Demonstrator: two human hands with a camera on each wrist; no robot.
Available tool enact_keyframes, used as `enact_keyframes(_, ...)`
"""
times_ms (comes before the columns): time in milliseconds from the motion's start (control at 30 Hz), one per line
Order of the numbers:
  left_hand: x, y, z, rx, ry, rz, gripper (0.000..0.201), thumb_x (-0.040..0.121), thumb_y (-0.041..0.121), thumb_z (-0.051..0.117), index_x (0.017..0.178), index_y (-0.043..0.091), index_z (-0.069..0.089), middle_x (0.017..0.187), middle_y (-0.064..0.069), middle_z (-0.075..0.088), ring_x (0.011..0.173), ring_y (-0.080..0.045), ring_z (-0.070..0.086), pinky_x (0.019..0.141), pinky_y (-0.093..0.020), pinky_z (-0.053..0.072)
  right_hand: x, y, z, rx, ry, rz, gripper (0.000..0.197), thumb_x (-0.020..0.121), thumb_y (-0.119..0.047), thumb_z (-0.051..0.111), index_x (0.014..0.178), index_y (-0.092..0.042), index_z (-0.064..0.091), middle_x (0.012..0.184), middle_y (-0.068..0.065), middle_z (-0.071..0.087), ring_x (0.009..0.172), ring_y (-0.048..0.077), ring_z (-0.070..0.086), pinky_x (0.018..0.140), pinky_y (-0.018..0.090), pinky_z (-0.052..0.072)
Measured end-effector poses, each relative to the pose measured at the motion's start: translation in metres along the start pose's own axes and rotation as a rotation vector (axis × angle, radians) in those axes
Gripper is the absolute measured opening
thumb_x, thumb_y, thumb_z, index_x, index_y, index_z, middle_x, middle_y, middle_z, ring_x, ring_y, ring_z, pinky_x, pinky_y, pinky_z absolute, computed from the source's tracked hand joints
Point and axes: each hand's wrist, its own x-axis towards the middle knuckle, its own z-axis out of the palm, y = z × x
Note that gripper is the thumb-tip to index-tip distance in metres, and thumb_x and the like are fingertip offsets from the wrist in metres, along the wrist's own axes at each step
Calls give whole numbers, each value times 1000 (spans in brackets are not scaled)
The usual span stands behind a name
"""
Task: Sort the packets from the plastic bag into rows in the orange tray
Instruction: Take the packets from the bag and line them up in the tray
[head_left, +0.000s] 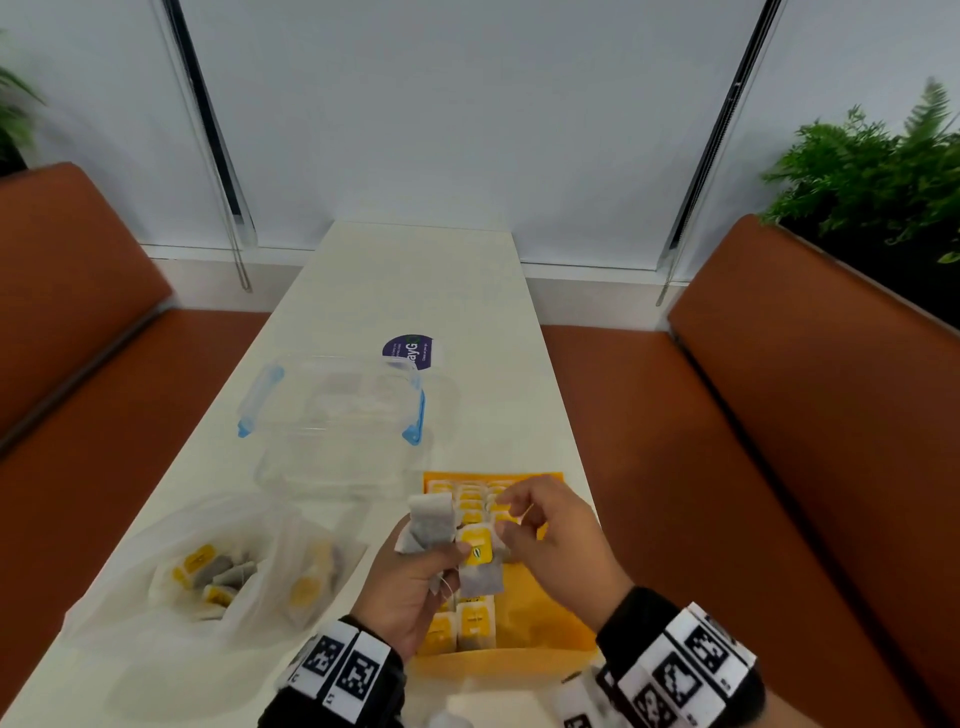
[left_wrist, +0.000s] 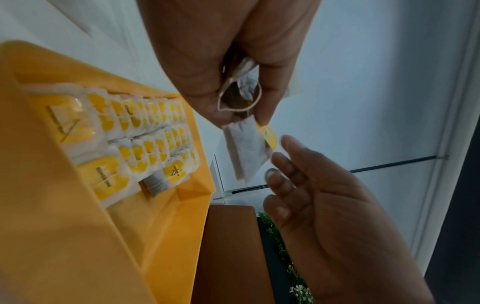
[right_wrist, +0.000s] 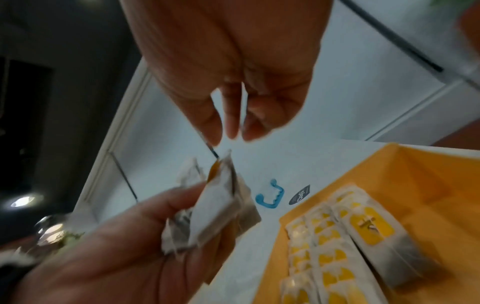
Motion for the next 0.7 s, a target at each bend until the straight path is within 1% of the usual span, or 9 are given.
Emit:
enact_keyframes(67, 0, 1, 3, 10, -4, 4, 31, 76, -17, 55, 90, 10, 60, 66, -6, 63, 51, -11, 59, 42, -19, 43, 9, -3, -3, -23, -128, 136, 19, 81, -15, 71, 85, -28, 59, 78, -12, 51, 59, 0, 47, 57, 6, 39)
enact_keyframes(133, 1, 0, 4, 9, 3, 0, 28, 78, -14, 57, 93, 9, 59, 74, -10, 60, 60, -15, 58, 50, -23, 46, 15, -4, -5, 7, -240, 189, 19, 80, -10, 73, 73, -23, 61, 67, -10, 54, 51, -4, 49, 54, 8, 41)
enact_keyframes(200, 3, -1, 1, -22, 36, -10, 22, 80, -9, 58, 94, 8, 58, 76, -11, 60, 65, -17, 59, 57, -26, 53, 20, -5, -8, 29, -249, 202, 26, 79, -6, 73, 65, -23, 59, 61, -9, 55, 48, -4, 50, 55, 14, 45)
enact_keyframes(267, 6, -2, -4, -84, 92, -34, 17, 83, -6, 56, 94, 8, 58, 74, -10, 61, 64, -16, 60, 57, -26, 56, 27, -2, -14, -129, -168, 157, 23, 79, -9, 72, 66, -24, 61, 67, -11, 55, 57, -2, 50, 60, 12, 42)
enact_keyframes(367, 7, -3, -12, -141, 129, -58, 16, 85, -5, 54, 94, 8, 58, 72, -10, 64, 61, -15, 64, 57, -26, 58, 36, 5, -25, -544, -102, 108, 8, 85, -18, 64, 79, -22, 69, 77, -13, 52, 73, 5, 49, 57, 7, 31)
enact_keyframes(433, 7, -3, -14, -159, 128, -69, 16, 86, -5, 53, 94, 8, 59, 73, -11, 64, 60, -15, 64, 57, -26, 58, 43, 13, -27, -599, -188, 185, 15, 85, -17, 62, 72, -25, 63, 77, -11, 55, 76, 7, 52, 55, 11, 34)
enact_keyframes(500, 7, -4, -14, -169, 122, -82, 16, 86, -5, 53, 95, 7, 58, 76, -13, 62, 61, -16, 64, 58, -26, 58, 50, 22, -24, -632, -311, 270, 28, 84, -14, 64, 63, -29, 52, 83, -6, 62, 79, 10, 55, 62, 18, 40)
enact_keyframes(600, 8, -6, -12, -177, 121, -99, 17, 86, -5, 53, 99, 6, 56, 79, -14, 60, 60, -15, 66, 57, -28, 58, 61, 32, -13, -712, -491, 314, 7, 85, -12, 65, 82, -17, 64, 105, 3, 68, 93, 17, 62, 79, 26, 48)
enact_keyframes(700, 9, -7, -12, -167, 115, -115, 17, 87, -3, 53, 101, 6, 56, 81, -15, 61, 66, -20, 66, 61, -30, 59, 73, 46, 4, -806, -610, 333, 19, 86, -13, 65, 103, -5, 69, 111, 9, 68, 104, 23, 63, 89, 32, 51)
